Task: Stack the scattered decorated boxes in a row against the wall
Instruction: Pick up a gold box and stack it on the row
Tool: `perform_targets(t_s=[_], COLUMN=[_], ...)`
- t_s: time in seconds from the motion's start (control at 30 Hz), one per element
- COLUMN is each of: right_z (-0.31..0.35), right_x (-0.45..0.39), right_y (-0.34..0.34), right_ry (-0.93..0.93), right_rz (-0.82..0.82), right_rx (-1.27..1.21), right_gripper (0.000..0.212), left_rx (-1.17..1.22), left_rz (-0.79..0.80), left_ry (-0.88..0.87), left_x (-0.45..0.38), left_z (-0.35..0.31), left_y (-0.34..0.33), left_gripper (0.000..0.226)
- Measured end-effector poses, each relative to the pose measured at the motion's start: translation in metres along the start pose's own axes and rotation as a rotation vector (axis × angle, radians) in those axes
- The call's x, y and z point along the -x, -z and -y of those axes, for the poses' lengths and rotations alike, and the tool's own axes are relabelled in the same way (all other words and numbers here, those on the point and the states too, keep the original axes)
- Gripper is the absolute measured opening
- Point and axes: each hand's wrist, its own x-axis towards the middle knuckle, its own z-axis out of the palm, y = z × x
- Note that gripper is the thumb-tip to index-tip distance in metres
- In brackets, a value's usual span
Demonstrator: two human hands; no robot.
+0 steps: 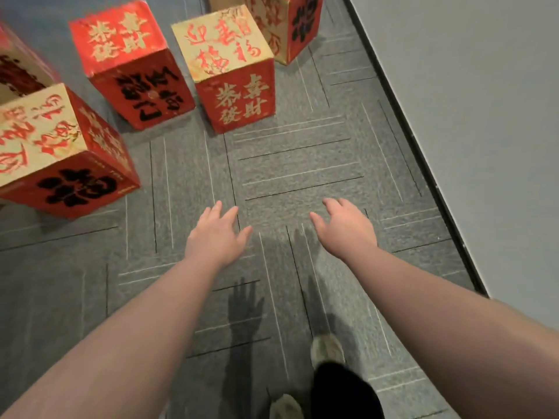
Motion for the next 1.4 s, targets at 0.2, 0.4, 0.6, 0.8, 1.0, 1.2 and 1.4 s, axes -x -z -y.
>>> perform_targets(t_s=[0.2, 0.4, 0.6, 0.8, 1.0, 1.2, 1.4], right_z=[0.049, 0.105, 0.152, 0.209, 0.263, 0.28, 0.292], right_x=[-0.099, -0.228, -0.325, -0.418, -0.491, -0.549, -0.615], right_y=[0.011, 0.06, 0.104, 0.127, 0.116, 0.1, 0.1], right_ry=[0.011, 0.076, 0.063, 0.046, 0.056, 0.055, 0.053], right_rz=[0.062, 0.044, 0.03, 0.019, 0.059, 0.053, 0.09], right_rx=[-0.008, 0.009, 0.043, 0.074, 0.073, 0.053, 0.11], right_gripper=[0.05, 0.055, 0.053, 0.054, 0.057, 0.06, 0.068], left_rx=[-0.002, 0.07, 0.135, 0.159, 0.112, 0.131, 0.159], left_rz=[0.038, -0.023, -0.036, -0.043, -0.017, 0.029, 0.048], left_ry=[0.008, 0.089, 0.099, 0.068, 0.118, 0.159, 0.255], left_x=[-0.095, -0.216, -0.312, -0.418, -0.497, -0.55, -0.6], left_z=[0.007, 0.007, 0.01, 0.026, 0.059, 0.065, 0.066], left_y=[0.038, 0.107, 0.164, 0.213, 0.239, 0.243, 0.239], left_gripper=[0.065, 0.066, 0.067, 0.069, 0.075, 0.079, 0.081])
